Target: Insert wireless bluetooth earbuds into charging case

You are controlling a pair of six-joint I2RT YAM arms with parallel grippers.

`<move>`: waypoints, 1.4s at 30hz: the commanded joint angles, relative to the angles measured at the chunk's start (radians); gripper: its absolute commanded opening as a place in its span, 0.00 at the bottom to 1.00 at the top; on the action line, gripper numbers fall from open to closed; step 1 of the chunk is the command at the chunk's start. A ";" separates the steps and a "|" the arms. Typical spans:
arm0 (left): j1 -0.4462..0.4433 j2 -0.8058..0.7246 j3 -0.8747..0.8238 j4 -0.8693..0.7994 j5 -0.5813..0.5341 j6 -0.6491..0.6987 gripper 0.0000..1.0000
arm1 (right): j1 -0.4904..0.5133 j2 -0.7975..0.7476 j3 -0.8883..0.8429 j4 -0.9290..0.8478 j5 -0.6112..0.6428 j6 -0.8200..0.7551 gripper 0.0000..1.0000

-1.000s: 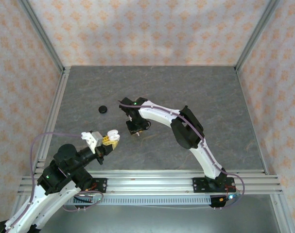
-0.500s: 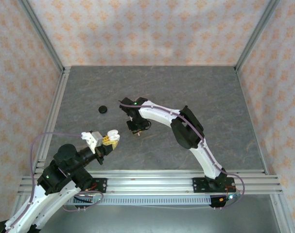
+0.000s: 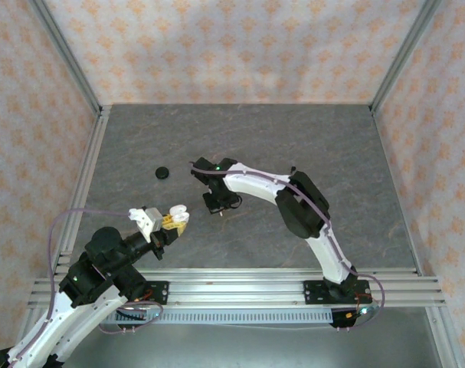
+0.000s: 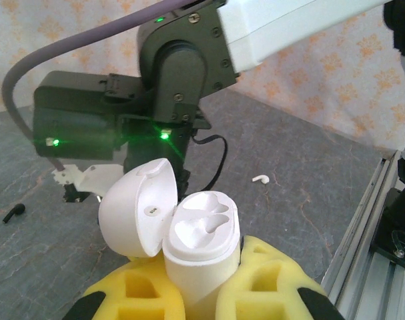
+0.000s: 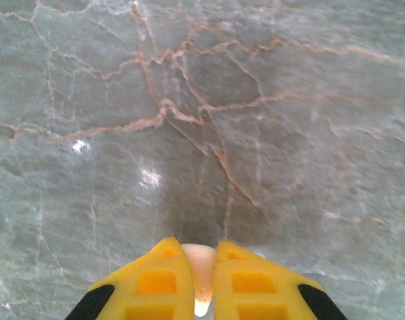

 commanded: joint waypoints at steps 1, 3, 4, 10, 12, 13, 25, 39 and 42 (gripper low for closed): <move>-0.005 -0.008 -0.015 0.039 0.010 -0.009 0.00 | 0.005 -0.146 -0.060 0.090 0.107 0.030 0.11; -0.005 -0.014 -0.024 0.072 0.017 -0.031 0.00 | 0.004 -0.209 -0.102 0.126 0.138 0.040 0.10; -0.004 -0.016 -0.031 0.095 0.020 -0.039 0.00 | 0.005 -0.246 -0.124 0.142 0.156 0.045 0.09; -0.006 -0.016 -0.069 0.241 0.055 -0.071 0.00 | 0.005 -0.474 -0.251 0.244 0.219 0.055 0.06; -0.006 0.000 -0.079 0.296 0.071 -0.086 0.00 | 0.005 -0.551 -0.291 0.287 0.217 0.049 0.05; -0.005 0.013 -0.078 0.325 0.082 -0.094 0.00 | 0.005 -0.595 -0.316 0.313 0.211 0.044 0.05; -0.009 0.265 0.031 0.543 0.236 -0.090 0.00 | 0.005 -1.032 -0.522 0.592 0.035 0.006 0.04; -0.034 0.501 0.136 0.685 0.292 -0.034 0.00 | 0.115 -1.131 -0.467 0.630 -0.096 -0.112 0.02; -0.038 0.500 0.136 0.692 0.282 -0.038 0.00 | 0.151 -1.104 -0.441 0.604 -0.088 -0.151 0.01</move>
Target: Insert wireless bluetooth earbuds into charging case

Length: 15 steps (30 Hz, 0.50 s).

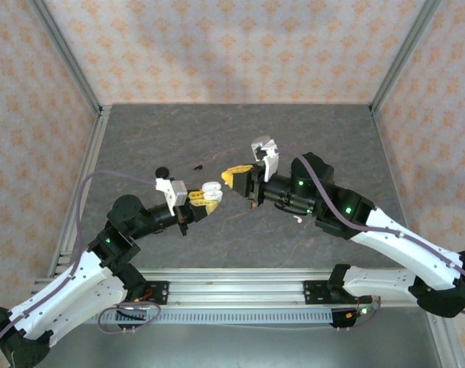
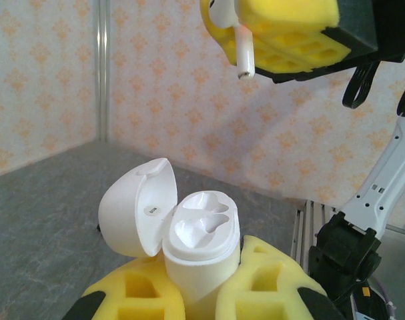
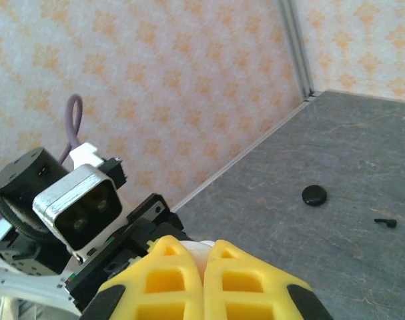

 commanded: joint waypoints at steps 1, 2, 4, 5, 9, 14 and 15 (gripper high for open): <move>-0.010 -0.014 0.036 0.066 0.019 0.016 0.00 | 0.037 0.018 0.043 -0.021 0.007 -0.085 0.01; -0.011 -0.017 0.036 0.065 0.019 0.013 0.00 | 0.044 0.022 0.038 -0.020 0.019 -0.099 0.01; -0.015 -0.023 0.037 0.056 0.018 0.015 0.00 | 0.048 0.031 0.038 -0.020 0.022 -0.112 0.01; -0.015 -0.027 0.037 0.051 0.017 0.016 0.00 | 0.050 0.037 0.040 -0.020 0.021 -0.116 0.01; -0.018 -0.048 0.029 0.042 0.006 0.016 0.00 | 0.053 0.063 0.059 -0.024 0.003 -0.128 0.00; -0.020 -0.065 0.023 0.034 -0.008 0.017 0.00 | 0.057 0.090 0.073 -0.034 -0.009 -0.143 0.00; -0.020 -0.066 0.023 0.034 -0.009 0.017 0.00 | 0.058 0.095 0.075 -0.035 -0.012 -0.145 0.00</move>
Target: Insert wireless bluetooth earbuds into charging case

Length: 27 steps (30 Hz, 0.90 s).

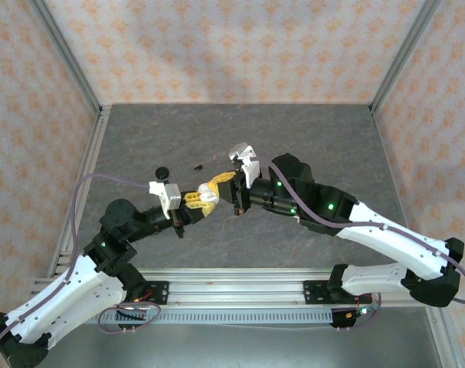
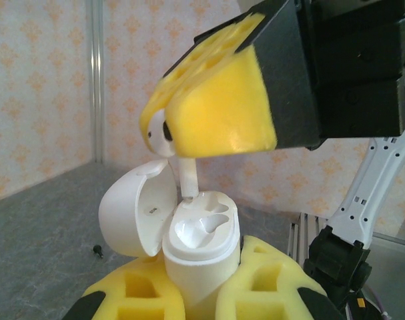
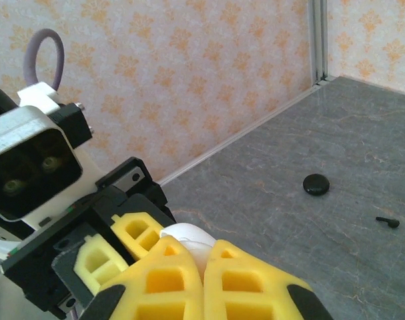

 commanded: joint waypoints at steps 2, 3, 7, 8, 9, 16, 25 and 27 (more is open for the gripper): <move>-0.008 -0.013 0.026 0.020 -0.003 0.015 0.00 | 0.010 0.013 0.042 -0.008 -0.022 -0.032 0.00; -0.008 -0.011 0.027 0.018 -0.004 0.015 0.00 | 0.010 0.018 0.046 -0.009 -0.027 -0.031 0.00; -0.008 -0.013 0.027 0.010 -0.006 0.018 0.00 | 0.011 0.025 0.059 -0.010 -0.043 -0.022 0.00; -0.008 -0.014 0.027 0.009 -0.007 0.020 0.00 | 0.011 0.026 0.060 -0.008 -0.046 -0.020 0.00; -0.008 -0.013 0.027 0.008 -0.008 0.021 0.00 | 0.011 0.026 0.061 -0.005 -0.048 -0.019 0.00; -0.008 -0.014 0.025 0.001 -0.017 0.025 0.00 | 0.013 0.034 0.073 -0.010 -0.075 -0.008 0.00; -0.008 -0.015 0.029 -0.008 -0.019 0.024 0.00 | 0.014 0.066 0.079 -0.049 -0.083 -0.022 0.00; -0.008 -0.013 0.031 -0.009 -0.020 0.025 0.00 | 0.014 0.077 0.085 -0.060 -0.085 -0.025 0.00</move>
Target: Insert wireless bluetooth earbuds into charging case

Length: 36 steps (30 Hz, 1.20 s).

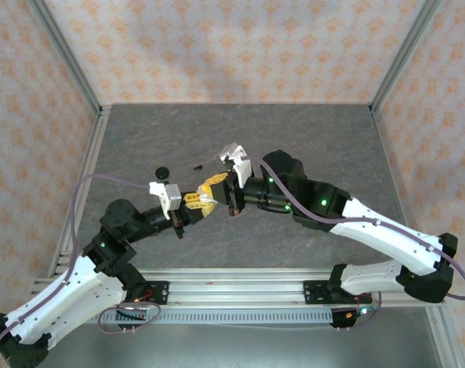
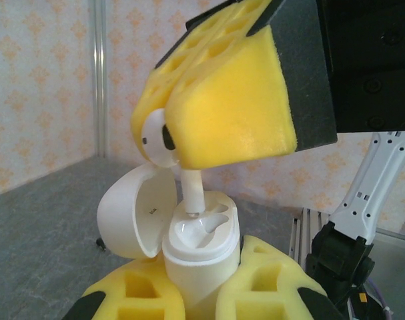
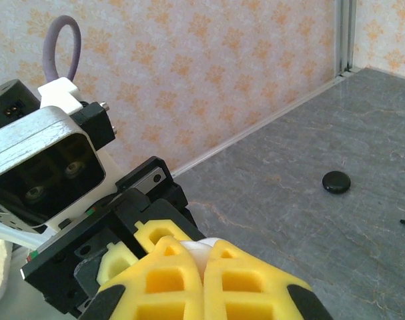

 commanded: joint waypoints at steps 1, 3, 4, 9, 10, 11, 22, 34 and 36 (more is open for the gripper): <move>-0.008 -0.013 0.033 0.016 -0.012 0.018 0.00 | 0.009 0.021 0.033 -0.037 -0.026 -0.014 0.00; -0.008 -0.012 0.034 0.016 -0.012 0.020 0.00 | 0.010 0.027 0.039 -0.043 -0.035 -0.013 0.00; -0.008 -0.012 0.035 0.012 -0.012 0.020 0.00 | 0.010 0.029 0.040 -0.046 -0.039 -0.013 0.00; -0.008 -0.011 0.037 0.010 -0.016 0.024 0.00 | 0.010 0.023 0.044 -0.069 -0.036 -0.020 0.00; -0.008 -0.011 0.037 0.009 -0.015 0.025 0.00 | 0.010 0.019 0.042 -0.075 -0.035 -0.022 0.00; -0.008 -0.011 0.037 0.010 -0.015 0.025 0.00 | 0.010 0.015 0.042 -0.080 -0.034 -0.023 0.00; -0.008 -0.014 0.036 0.020 -0.018 0.024 0.00 | 0.010 0.013 0.050 -0.124 -0.031 -0.027 0.00; -0.008 -0.027 0.031 0.028 -0.031 0.001 0.00 | 0.010 0.003 0.049 -0.092 0.013 -0.015 0.00; -0.009 -0.029 0.033 0.022 -0.034 -0.004 0.00 | 0.010 0.003 0.055 -0.090 0.032 -0.006 0.00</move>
